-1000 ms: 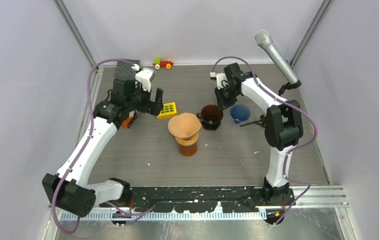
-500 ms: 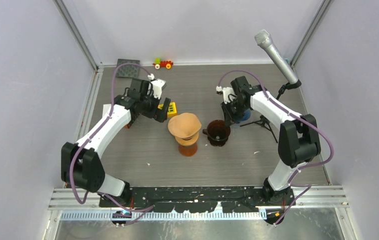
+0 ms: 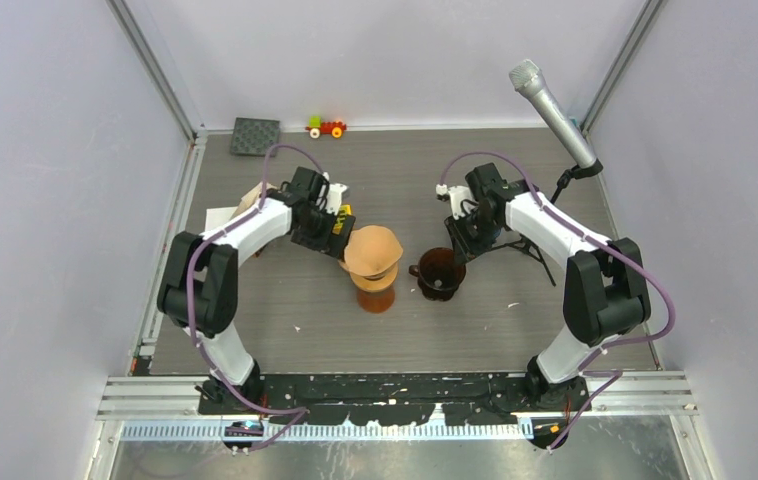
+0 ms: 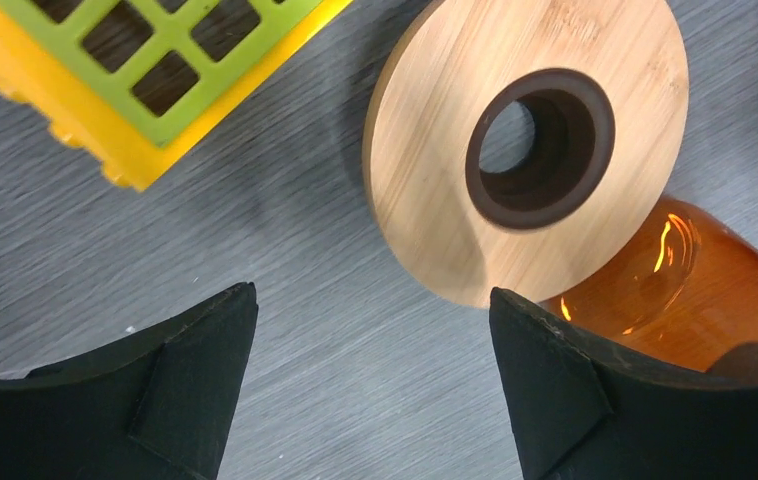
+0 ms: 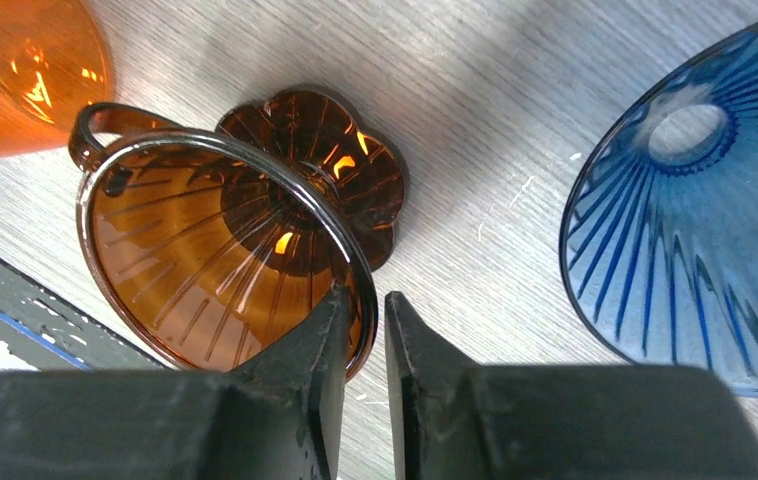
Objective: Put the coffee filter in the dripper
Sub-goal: Move the coffee server to the center of the board.
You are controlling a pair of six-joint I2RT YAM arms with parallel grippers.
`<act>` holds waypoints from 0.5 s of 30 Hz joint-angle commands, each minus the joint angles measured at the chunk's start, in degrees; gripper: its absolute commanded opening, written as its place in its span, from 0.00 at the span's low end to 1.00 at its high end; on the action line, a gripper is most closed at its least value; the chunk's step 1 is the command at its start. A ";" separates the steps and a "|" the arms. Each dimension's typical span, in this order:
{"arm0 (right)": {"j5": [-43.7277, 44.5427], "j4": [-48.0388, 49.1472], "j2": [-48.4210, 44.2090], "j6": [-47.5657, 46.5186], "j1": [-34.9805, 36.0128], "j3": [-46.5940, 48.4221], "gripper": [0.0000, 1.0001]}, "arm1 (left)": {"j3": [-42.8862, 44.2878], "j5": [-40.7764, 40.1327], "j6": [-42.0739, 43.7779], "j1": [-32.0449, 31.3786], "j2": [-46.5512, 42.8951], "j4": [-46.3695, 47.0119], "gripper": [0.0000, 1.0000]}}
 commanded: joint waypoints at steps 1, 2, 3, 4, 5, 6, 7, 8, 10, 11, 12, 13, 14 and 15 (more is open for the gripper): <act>0.73 -1.43 -2.94 -1.12 0.18 -0.45 0.27 | 4.18 2.40 -2.71 -0.36 2.98 1.96 0.88; 0.80 -1.50 -3.23 -1.12 0.22 -0.59 0.28 | 4.65 3.18 -3.35 -0.36 3.64 1.90 0.87; 0.81 -1.51 -3.46 -1.12 0.20 -0.71 0.29 | 5.14 3.84 -3.73 -0.36 4.19 1.77 0.87; 0.88 -1.55 -3.63 -1.12 0.22 -0.88 0.29 | 5.69 4.33 -4.05 -0.36 4.70 1.67 0.87; 0.98 -1.48 -3.83 -1.12 0.22 -1.04 0.29 | 6.19 4.60 -4.36 -0.36 5.06 1.59 0.87; 1.07 -1.36 -3.87 -1.12 0.22 -1.16 0.29 | 6.55 4.82 -4.55 -0.36 5.33 1.59 0.87; 1.08 -1.26 -3.93 -1.12 0.21 -1.26 0.29 | 6.79 5.09 -4.80 -0.36 5.60 1.68 0.88; 1.01 -1.31 -3.87 -1.08 0.18 -1.27 0.30 | 7.17 5.23 -5.02 -0.36 5.79 1.72 0.87; 0.91 -1.18 -3.74 -0.99 0.17 -1.27 0.30 | 7.73 5.00 -5.38 -0.57 6.21 1.95 0.87; 0.84 -1.11 -3.69 -0.95 0.22 -1.22 0.30 | 7.85 4.63 -5.48 -0.85 6.36 2.05 0.87; 0.82 -1.08 -3.65 -0.95 0.22 -1.15 0.29 | 7.97 3.90 -5.50 -1.18 6.66 2.09 0.87; 0.82 -1.12 -3.54 -0.87 0.22 -1.11 0.30 | 8.08 3.32 -5.46 -1.56 6.92 2.26 0.86; 0.81 -1.00 -3.53 -0.86 0.20 -1.02 0.30 | 7.94 2.79 -5.44 -1.90 7.21 2.59 0.84; 0.89 -0.94 -3.51 -0.91 0.22 -1.08 0.30 | 7.73 2.38 -5.42 -2.20 7.39 3.16 0.83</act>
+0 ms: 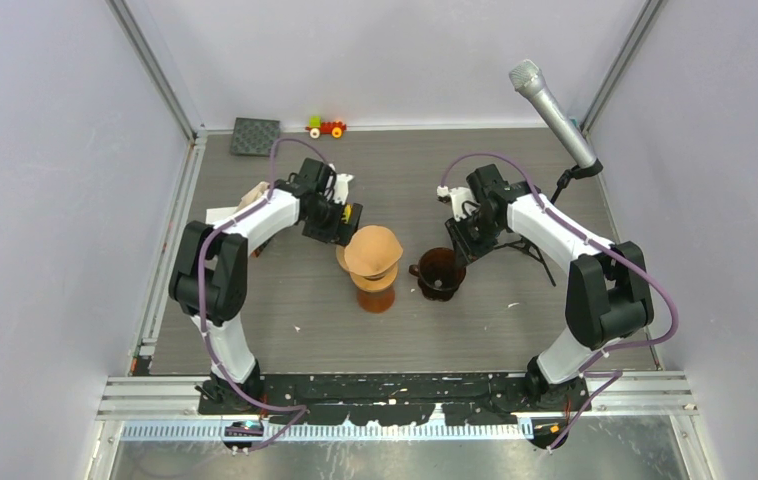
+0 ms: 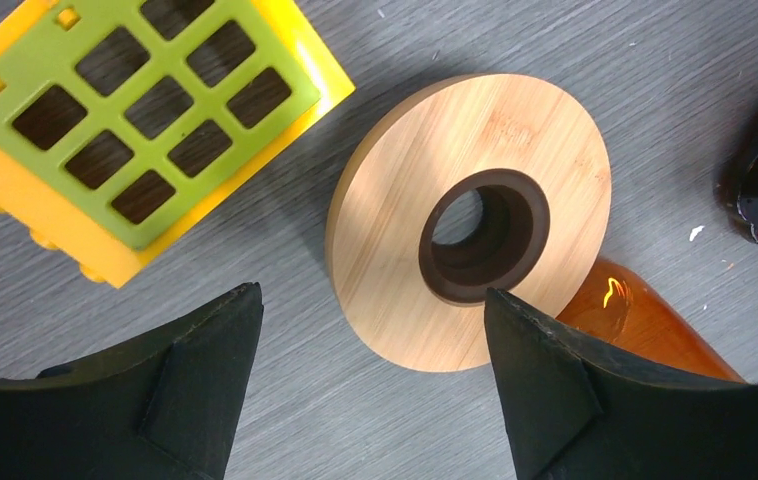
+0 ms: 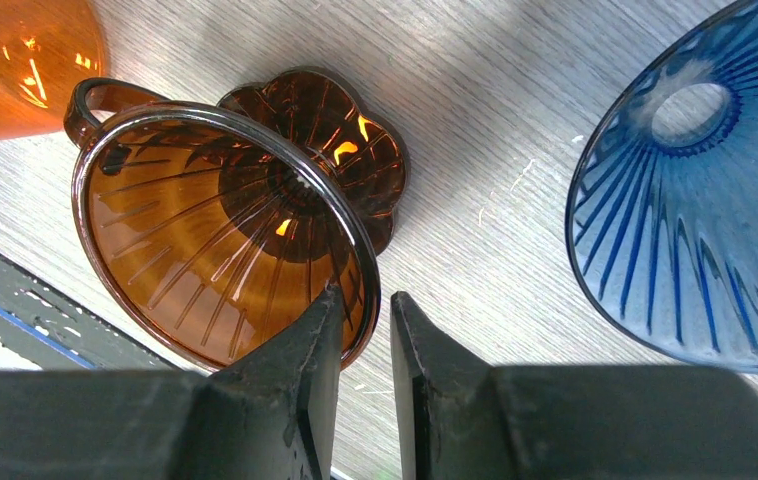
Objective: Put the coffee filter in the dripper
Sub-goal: Move the coffee server to the center of the board, then pick up the dripper holder from the center of the board.
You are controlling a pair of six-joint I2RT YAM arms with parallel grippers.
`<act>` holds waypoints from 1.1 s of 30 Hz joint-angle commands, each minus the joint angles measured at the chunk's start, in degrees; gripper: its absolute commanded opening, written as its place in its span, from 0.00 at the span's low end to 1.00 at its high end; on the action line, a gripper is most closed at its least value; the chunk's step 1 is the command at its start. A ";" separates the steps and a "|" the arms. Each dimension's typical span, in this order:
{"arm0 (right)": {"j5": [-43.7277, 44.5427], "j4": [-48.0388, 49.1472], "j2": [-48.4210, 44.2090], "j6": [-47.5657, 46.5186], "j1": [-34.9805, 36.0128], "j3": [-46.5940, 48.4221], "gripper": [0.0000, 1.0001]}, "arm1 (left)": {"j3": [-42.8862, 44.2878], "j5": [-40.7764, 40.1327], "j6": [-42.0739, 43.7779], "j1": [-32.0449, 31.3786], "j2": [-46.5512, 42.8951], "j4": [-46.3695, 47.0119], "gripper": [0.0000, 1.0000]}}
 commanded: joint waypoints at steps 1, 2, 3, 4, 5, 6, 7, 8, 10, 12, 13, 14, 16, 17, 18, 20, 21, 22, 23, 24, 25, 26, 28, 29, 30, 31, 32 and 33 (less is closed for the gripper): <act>0.27 0.32 -2.20 -0.35 0.16 -0.02 0.30 | 1.25 -1.67 -0.79 -1.78 1.24 3.07 0.82; 0.27 0.31 -2.15 -0.45 0.21 -0.05 0.31 | 1.12 -2.65 -0.59 -2.07 1.32 3.49 0.80; 0.27 0.32 -2.14 -0.53 0.22 -0.11 0.33 | 1.11 -3.47 -0.46 -2.34 1.45 3.84 0.79; 0.23 0.32 -2.17 -0.55 0.20 -0.19 0.35 | 1.13 -4.22 -0.39 -2.56 1.57 3.98 0.78; 0.19 0.31 -2.12 -0.56 0.20 -0.20 0.36 | 1.26 -4.89 -0.35 -2.81 1.66 4.18 0.78; 0.10 0.28 -2.17 -0.56 0.22 -0.20 0.37 | 1.36 -5.75 -0.27 -3.13 1.80 4.36 0.78; -0.05 0.32 -2.13 -0.56 0.18 -0.10 0.37 | 1.48 -6.78 -0.18 -3.49 1.92 4.47 0.77; -0.22 0.30 -2.17 -0.56 0.21 -0.11 0.38 | 1.64 -7.75 0.02 -3.89 2.13 4.63 0.77; -0.58 0.41 -2.12 -0.56 0.22 -0.05 0.38 | 1.89 -9.62 0.37 -4.90 2.51 4.83 0.76; -0.77 0.34 -2.04 -0.54 0.20 -0.11 0.38 | 2.12 -11.70 0.89 -5.80 3.21 4.76 0.76; -0.78 0.33 -2.13 -0.55 0.22 -0.18 0.38 | 2.20 -12.43 1.03 -6.12 3.59 4.71 0.76; -0.76 0.35 -2.17 -0.56 0.22 -0.24 0.38 | 2.14 -12.82 1.12 -6.34 3.99 4.67 0.75; -0.72 0.41 -2.28 -0.69 0.22 -0.38 0.38 | 2.00 -13.21 1.15 -6.39 4.88 4.39 0.73; -0.70 0.38 -2.32 -0.73 0.16 -0.46 0.39 | 1.80 -13.31 1.19 -6.34 5.18 4.27 0.72; -0.74 0.36 -2.35 -0.73 0.21 -0.51 0.38 | 1.54 -13.27 1.23 -6.38 5.36 4.30 0.71; -0.79 0.40 -2.31 -0.82 0.22 -0.55 0.38 | 0.86 -12.96 1.25 -6.39 5.61 4.55 0.67; -0.83 0.49 -2.19 -0.82 0.19 -0.55 0.39 | 0.59 -12.61 1.23 -6.39 5.69 4.63 0.65; -0.87 0.48 -2.14 -0.82 0.22 -0.60 0.39 | 0.46 -12.26 1.24 -6.39 5.82 4.57 0.63; -0.92 0.50 -2.16 -0.82 0.22 -0.56 0.39 | 0.43 -11.93 1.24 -6.39 5.83 4.53 0.63; -0.88 0.49 -2.12 -0.90 0.22 -0.58 0.39 | 0.30 -11.69 1.24 -6.39 5.88 4.56 0.61; -0.87 0.43 -2.10 -0.91 0.22 -0.60 0.39 | 0.21 -11.39 1.24 -6.39 5.80 4.55 0.59; -0.88 0.42 -2.16 -0.91 0.19 -0.64 0.38 | 0.06 -11.03 1.30 -6.34 5.71 4.51 0.57; -0.88 0.39 -2.17 -1.04 0.18 -0.72 0.39 | -0.13 -10.67 1.37 -6.30 5.42 4.47 0.55; -0.87 0.39 -2.20 -1.01 0.22 -0.77 0.39 | -0.21 -10.45 1.39 -6.13 5.21 4.46 0.53; -0.87 0.37 -2.27 -1.08 0.22 -0.81 0.39 | -0.39 -10.19 1.41 -5.95 5.06 4.40 0.50; -0.87 0.39 -2.34 -1.08 0.22 -0.84 0.39 | -0.48 -9.73 1.41 -5.76 4.82 4.35 0.47; -0.87 0.39 -2.32 -1.14 0.22 -0.82 0.39 | -0.58 -9.24 1.35 -5.39 4.66 4.32 0.44; -0.87 0.41 -2.35 -1.12 0.22 -0.84 0.39 | -0.50 -8.64 1.26 -4.92 4.41 4.04 0.42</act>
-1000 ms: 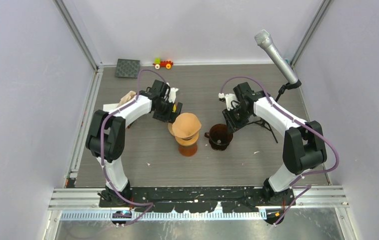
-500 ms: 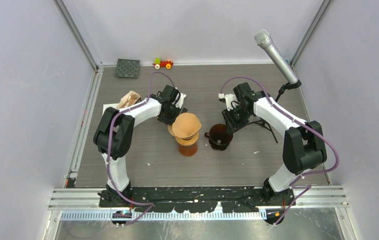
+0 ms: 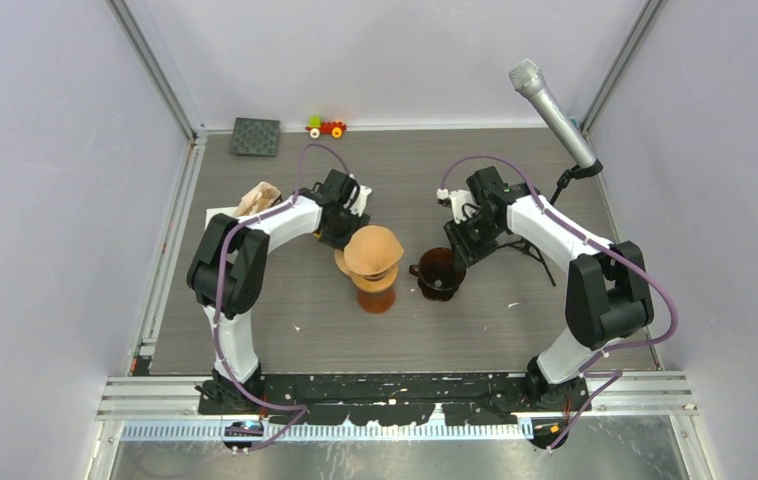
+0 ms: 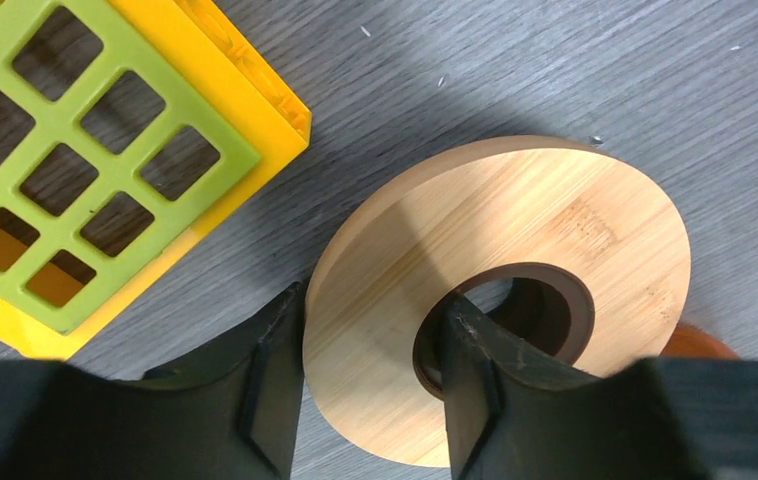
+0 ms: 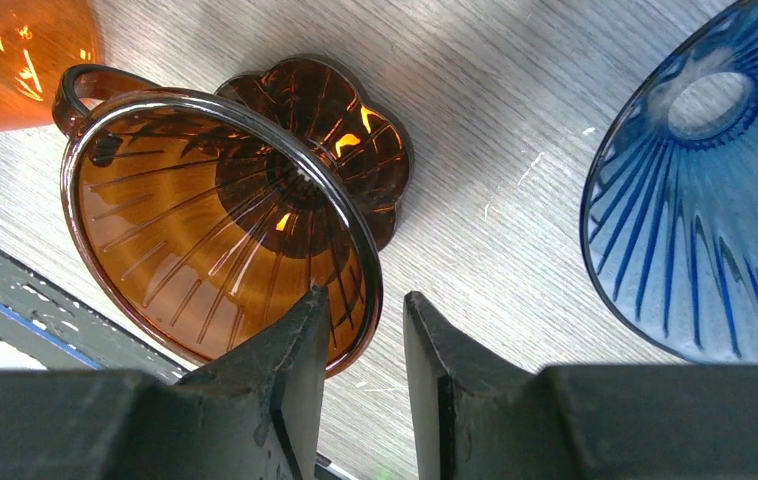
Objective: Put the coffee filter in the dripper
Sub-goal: Pick up the dripper holder from the center of the board.
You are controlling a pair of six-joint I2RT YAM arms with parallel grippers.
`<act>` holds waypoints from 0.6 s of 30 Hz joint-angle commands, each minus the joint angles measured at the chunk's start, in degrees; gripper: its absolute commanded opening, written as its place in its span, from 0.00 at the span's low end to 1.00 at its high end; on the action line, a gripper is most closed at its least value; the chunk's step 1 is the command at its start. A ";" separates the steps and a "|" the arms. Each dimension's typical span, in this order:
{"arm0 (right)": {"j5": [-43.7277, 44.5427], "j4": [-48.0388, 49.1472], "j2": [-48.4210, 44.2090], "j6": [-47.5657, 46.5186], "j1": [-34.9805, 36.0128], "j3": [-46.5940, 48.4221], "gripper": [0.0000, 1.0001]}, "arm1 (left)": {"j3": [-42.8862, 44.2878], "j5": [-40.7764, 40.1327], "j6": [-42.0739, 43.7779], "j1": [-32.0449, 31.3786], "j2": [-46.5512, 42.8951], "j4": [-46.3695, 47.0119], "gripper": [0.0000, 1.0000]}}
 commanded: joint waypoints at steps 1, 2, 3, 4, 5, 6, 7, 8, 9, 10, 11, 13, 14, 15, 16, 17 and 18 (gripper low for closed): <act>-0.69 0.25 -2.40 -0.79 0.22 -0.01 0.38 | -0.62 2.81 0.41 1.90 -1.28 -0.12 0.39; -0.72 0.24 -2.45 -0.74 0.22 0.08 0.39 | -0.62 3.55 0.29 2.50 -1.70 -0.47 0.37; -0.79 0.17 -2.49 -0.77 0.22 0.10 0.39 | -0.54 4.39 0.24 3.23 -2.23 -0.81 0.34; -0.87 0.06 -2.58 -0.77 0.21 0.24 0.39 | -0.59 5.20 0.16 4.03 -2.85 -1.05 0.31; -0.96 -0.14 -2.62 -0.74 0.18 0.67 0.40 | -0.64 6.06 0.17 4.70 -3.62 -1.34 0.29; -1.06 -0.39 -2.78 -0.77 0.22 1.17 0.42 | -0.66 6.79 0.27 5.53 -4.42 -1.62 0.27; -1.15 -0.77 -2.85 -0.73 0.20 1.85 0.44 | -0.81 7.47 0.42 6.30 -5.39 -1.85 0.25; -1.21 -1.22 -3.15 -0.85 0.17 2.66 0.46 | -0.93 8.31 0.61 6.91 -6.51 -1.93 0.23; -1.24 -1.71 -3.29 -0.85 0.18 3.64 0.47 | -1.16 8.73 0.85 7.44 -7.76 -2.03 0.21; -1.17 -2.19 -3.56 -0.94 0.17 4.63 0.48 | -1.36 8.96 1.19 7.85 -9.21 -2.09 0.20; -1.16 -2.44 -3.84 -0.84 0.19 5.58 0.49 | -1.68 8.97 1.64 8.08 -10.66 -2.27 0.20; -1.31 -2.94 -4.42 -0.74 0.22 7.31 0.51 | -2.26 8.02 2.40 8.44 -13.43 -2.66 0.19; -1.38 -3.13 -4.62 -0.63 0.22 8.09 0.52 | -2.50 7.30 2.78 8.56 -14.70 -2.78 0.19; -1.42 -3.41 -4.82 -0.61 0.22 9.02 0.52 | -2.82 6.46 3.09 8.70 -16.43 -3.02 0.19; -1.49 -3.64 -4.96 -0.56 0.19 9.99 0.53 | -3.09 5.54 3.48 8.87 -17.29 -3.12 0.19; -1.58 -3.99 -5.13 -0.52 0.17 10.86 0.54 | -3.27 4.62 3.70 9.04 -18.99 -3.22 0.19; -1.75 -4.46 -5.35 -0.47 0.28 11.94 0.55 | -3.46 3.54 3.74 9.29 -20.33 -3.31 0.19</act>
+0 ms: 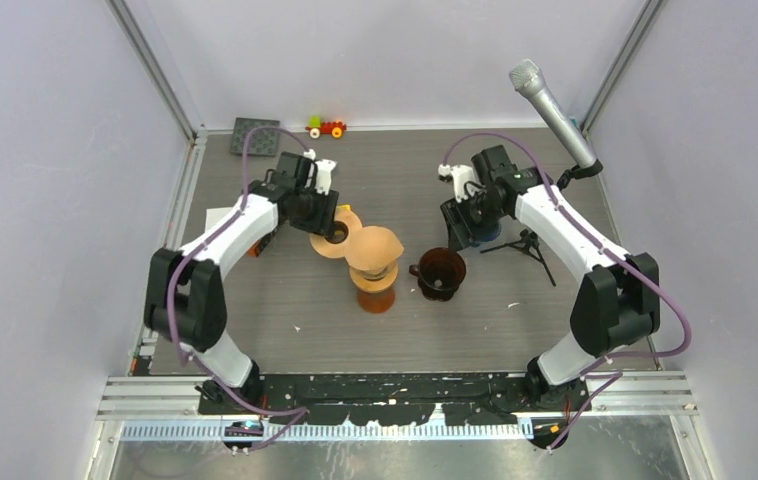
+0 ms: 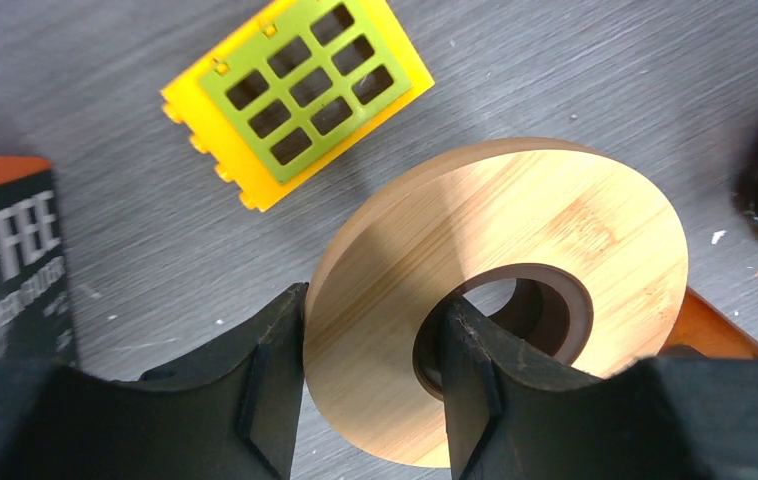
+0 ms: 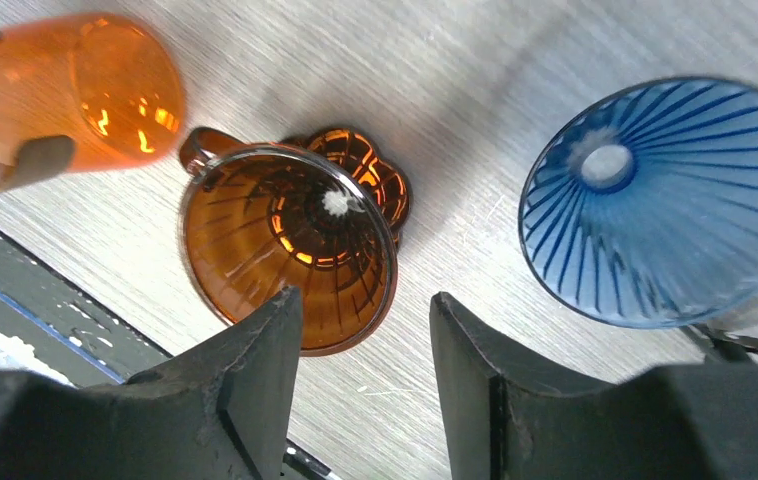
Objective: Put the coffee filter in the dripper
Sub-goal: Pick up the dripper holder from the center of the board.
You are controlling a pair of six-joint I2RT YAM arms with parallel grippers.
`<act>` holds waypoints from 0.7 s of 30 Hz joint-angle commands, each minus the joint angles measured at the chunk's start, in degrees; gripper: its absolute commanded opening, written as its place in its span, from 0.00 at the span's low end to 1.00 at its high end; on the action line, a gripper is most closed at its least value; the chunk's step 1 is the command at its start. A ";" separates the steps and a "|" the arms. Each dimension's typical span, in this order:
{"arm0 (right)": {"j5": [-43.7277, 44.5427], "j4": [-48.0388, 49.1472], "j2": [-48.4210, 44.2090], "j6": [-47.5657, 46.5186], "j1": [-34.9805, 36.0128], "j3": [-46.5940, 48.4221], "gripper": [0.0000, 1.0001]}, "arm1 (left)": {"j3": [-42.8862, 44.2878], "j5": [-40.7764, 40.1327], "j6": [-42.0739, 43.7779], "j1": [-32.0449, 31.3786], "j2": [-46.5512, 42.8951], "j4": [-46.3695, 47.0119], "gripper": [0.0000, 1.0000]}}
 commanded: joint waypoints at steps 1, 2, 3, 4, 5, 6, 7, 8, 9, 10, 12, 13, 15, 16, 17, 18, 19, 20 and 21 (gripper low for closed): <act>-1.48 -1.75 -3.53 -0.32 0.34 6.01 0.56 | -0.78 -3.01 1.93 0.59 -8.02 -0.07 0.19; -1.69 -2.03 -3.79 -0.23 0.43 7.16 0.57 | -0.87 -4.05 3.47 0.77 -9.46 0.03 0.19; -1.86 -2.24 -4.12 -0.08 0.61 8.16 0.57 | -0.97 -4.98 3.83 0.83 -11.19 0.28 0.19; -2.11 -2.42 -4.60 0.08 0.92 9.35 0.58 | -1.01 -5.79 4.08 0.88 -12.81 0.69 0.19; -2.37 -2.45 -5.09 0.25 1.21 10.59 0.59 | -1.03 -6.60 4.38 0.84 -14.63 1.17 0.19; -2.82 -2.44 -5.59 0.56 1.60 11.65 0.60 | -0.95 -7.27 4.55 0.85 -16.32 1.64 0.18; -3.34 -2.20 -6.20 0.95 2.02 12.79 0.61 | -0.80 -7.96 4.62 0.84 -18.15 2.14 0.18; -3.92 -1.66 -6.95 1.47 2.45 13.66 0.61 | -0.64 -8.72 4.80 0.83 -19.85 2.62 0.18; -4.14 -0.61 -7.89 2.07 2.92 14.23 0.63 | -0.40 -9.47 4.88 0.83 -21.44 3.17 0.18; -4.21 0.57 -8.86 2.68 3.62 14.73 0.65 | -0.40 -10.03 5.04 0.84 -23.13 3.78 0.17; -4.30 2.53 -10.68 3.79 5.32 15.69 0.69 | -0.12 -10.08 5.26 0.82 -25.91 4.93 0.16; -4.42 3.34 -11.19 4.66 6.19 16.33 0.71 | 0.12 -10.15 5.22 0.83 -27.04 5.50 0.15; -4.77 4.59 -11.65 5.73 8.76 18.21 0.75 | 1.52 -9.10 4.79 0.70 -28.47 5.56 0.15; -4.99 5.08 -11.62 6.25 9.89 18.70 0.77 | 2.58 -8.08 4.36 0.62 -28.81 5.34 0.14; -5.38 5.44 -11.43 6.75 10.97 19.84 0.79 | 3.51 -7.41 3.97 0.32 -28.97 5.11 0.14; -5.96 5.60 -11.13 7.19 11.75 20.75 0.80 | 4.68 -6.66 3.68 0.00 -28.92 4.94 0.14; -7.07 5.57 -10.69 7.64 12.35 21.58 0.81 | 5.65 -5.93 3.33 -0.42 -28.84 4.75 0.14; -8.28 5.61 -10.25 8.21 12.70 22.32 0.82 | 6.47 -5.39 3.07 -0.91 -28.70 4.65 0.13; -9.88 5.67 -9.87 8.78 12.84 22.90 0.82 | 7.25 -4.93 2.87 -1.67 -28.54 4.74 0.12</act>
